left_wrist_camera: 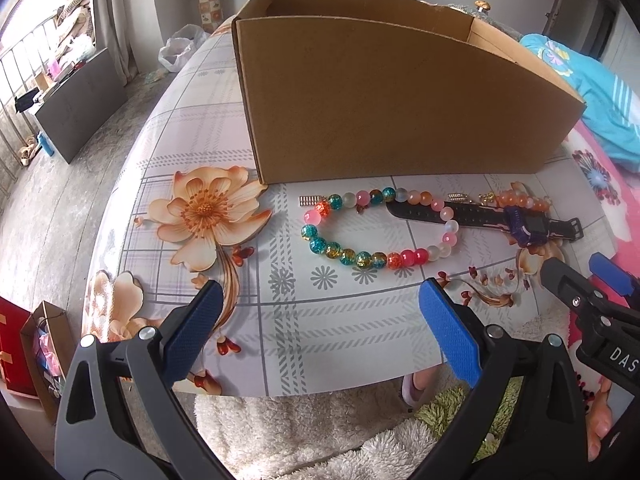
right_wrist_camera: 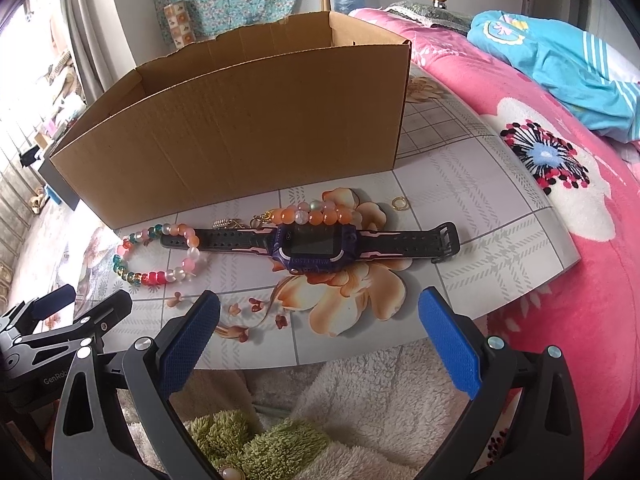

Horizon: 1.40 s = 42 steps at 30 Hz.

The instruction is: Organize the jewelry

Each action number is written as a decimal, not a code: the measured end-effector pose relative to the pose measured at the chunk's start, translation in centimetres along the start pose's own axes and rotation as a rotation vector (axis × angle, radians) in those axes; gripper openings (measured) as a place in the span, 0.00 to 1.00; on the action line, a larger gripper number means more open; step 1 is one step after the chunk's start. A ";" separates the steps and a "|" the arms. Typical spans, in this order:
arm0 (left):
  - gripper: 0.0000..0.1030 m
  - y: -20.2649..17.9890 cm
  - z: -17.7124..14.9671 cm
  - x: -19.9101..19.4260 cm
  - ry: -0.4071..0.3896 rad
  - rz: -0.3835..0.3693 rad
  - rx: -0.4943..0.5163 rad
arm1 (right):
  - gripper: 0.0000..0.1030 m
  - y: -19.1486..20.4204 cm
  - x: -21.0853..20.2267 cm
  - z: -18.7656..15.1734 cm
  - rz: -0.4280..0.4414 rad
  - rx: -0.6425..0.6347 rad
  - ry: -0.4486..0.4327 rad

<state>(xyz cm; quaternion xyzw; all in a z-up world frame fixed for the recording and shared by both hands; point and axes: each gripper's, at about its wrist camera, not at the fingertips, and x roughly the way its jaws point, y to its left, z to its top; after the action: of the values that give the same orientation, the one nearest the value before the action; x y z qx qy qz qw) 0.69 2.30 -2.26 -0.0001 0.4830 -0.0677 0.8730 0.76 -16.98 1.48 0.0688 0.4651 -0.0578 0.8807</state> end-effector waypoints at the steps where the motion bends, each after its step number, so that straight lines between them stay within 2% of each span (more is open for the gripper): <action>1: 0.92 0.0 0.0 -0.1 -0.017 -0.013 0.007 | 0.94 0.0 0.0 0.1 0.006 -0.001 -0.005; 4: 0.92 0.1 -0.2 -0.7 -0.071 -0.052 0.021 | 0.94 0.2 -0.4 0.3 0.019 -0.006 -0.037; 9: 0.92 1.4 -0.5 -2.0 -0.132 -0.189 0.013 | 0.94 0.7 -1.2 0.6 0.030 -0.028 -0.092; 14: 0.92 2.6 -0.4 -2.8 -0.172 -0.229 -0.015 | 0.94 1.3 -1.7 1.1 0.069 -0.036 -0.118; 18: 0.92 3.2 -0.3 -2.9 -0.173 -0.263 -0.002 | 0.94 2.0 -1.9 1.4 0.106 -0.049 -0.130; 23: 0.92 3.3 0.2 -2.8 -0.213 -0.205 0.047 | 0.85 3.0 -1.3 1.9 0.150 -0.059 -0.113; 28: 0.92 3.3 0.9 -2.5 -0.235 -0.166 0.104 | 0.69 3.9 0.1 2.3 0.195 -0.059 -0.066; 30: 0.86 3.1 1.2 -2.2 -0.236 -0.158 0.130 | 0.64 4.4 0.6 2.4 0.208 -0.063 -0.053; 32: 0.70 2.8 1.5 -1.7 -0.221 -0.142 0.155 | 0.59 5.0 1.0 2.6 0.224 -0.071 -0.044; 35: 0.58 2.7 1.9 -0.7 -0.184 -0.140 0.176 | 0.50 5.7 1.9 2.8 0.250 -0.081 -0.019; 37: 0.55 2.7 2.2 -0.2 -0.160 -0.152 0.181 | 0.45 6.2 2.5 2.9 0.257 -0.092 -0.003; 42: 0.38 2.2 2.7 1.6 -0.089 -0.155 0.190 | 0.37 7.2 3.7 3.1 0.258 -0.118 0.032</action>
<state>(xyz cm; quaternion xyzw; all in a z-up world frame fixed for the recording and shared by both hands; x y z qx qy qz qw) 4.03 4.11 -2.33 0.0420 0.4337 -0.1804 0.8818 6.53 -10.52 0.60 0.0769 0.4689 0.0845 0.8758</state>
